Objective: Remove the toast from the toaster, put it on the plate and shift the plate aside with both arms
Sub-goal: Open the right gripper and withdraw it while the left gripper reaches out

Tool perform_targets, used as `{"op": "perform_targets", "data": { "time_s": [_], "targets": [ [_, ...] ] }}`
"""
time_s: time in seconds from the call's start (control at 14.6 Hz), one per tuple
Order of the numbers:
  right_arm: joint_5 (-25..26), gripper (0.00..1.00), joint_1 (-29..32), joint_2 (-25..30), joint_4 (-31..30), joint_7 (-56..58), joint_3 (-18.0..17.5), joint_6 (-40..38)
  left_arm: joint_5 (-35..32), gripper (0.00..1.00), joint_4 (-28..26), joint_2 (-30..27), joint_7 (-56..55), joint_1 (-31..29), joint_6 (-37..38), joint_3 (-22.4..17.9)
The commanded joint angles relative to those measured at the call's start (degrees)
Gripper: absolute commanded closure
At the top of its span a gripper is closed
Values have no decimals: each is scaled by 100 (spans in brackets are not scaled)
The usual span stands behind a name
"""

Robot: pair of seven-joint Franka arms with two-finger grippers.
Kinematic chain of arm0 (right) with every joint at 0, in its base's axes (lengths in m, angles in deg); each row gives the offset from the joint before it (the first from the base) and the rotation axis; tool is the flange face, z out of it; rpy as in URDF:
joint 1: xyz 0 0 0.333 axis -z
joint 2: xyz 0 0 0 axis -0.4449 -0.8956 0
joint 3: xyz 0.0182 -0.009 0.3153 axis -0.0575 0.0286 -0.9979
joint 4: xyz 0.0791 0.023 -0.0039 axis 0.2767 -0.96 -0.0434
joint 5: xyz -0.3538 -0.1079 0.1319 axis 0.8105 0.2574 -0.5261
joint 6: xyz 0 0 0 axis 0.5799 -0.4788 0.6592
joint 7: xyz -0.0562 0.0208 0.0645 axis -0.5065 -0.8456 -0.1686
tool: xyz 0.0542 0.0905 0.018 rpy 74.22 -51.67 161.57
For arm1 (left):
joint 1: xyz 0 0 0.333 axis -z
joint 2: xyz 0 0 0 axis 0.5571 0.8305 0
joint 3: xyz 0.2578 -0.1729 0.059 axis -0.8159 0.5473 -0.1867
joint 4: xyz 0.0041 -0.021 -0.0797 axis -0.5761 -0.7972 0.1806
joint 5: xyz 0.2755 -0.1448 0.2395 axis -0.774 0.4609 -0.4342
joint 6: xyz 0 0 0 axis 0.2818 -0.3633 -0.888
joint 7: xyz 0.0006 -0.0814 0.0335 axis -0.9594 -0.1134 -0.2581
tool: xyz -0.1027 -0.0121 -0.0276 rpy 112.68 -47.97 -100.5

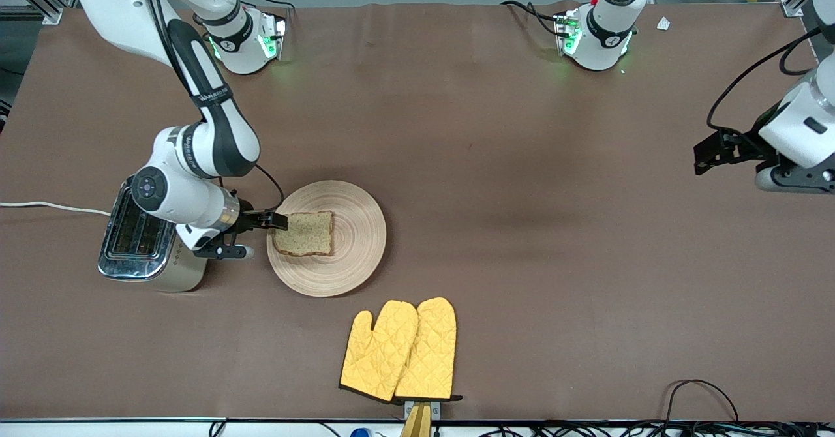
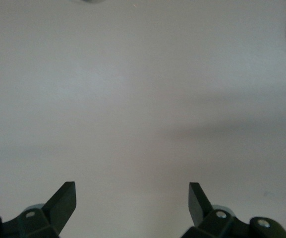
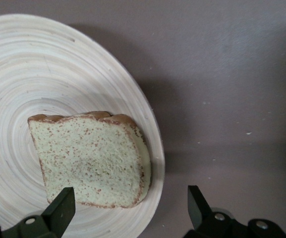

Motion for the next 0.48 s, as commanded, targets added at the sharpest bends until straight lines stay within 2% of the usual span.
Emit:
{"op": "perform_targets", "data": {
  "time_s": [0.0,0.21,0.41],
  "targets": [
    [304,0,64,578,-80,45,113,-552,849,0,-109,337,-10,-53,42,6],
    [437,0,230,1176,-36,62,210,-1017,1853,0,-144,900,-203,52,-220,32],
    [585,0,757,1660,148,289,201,-1729,2731,0,-284,1409,-301,438,-764,58]
  ]
}}
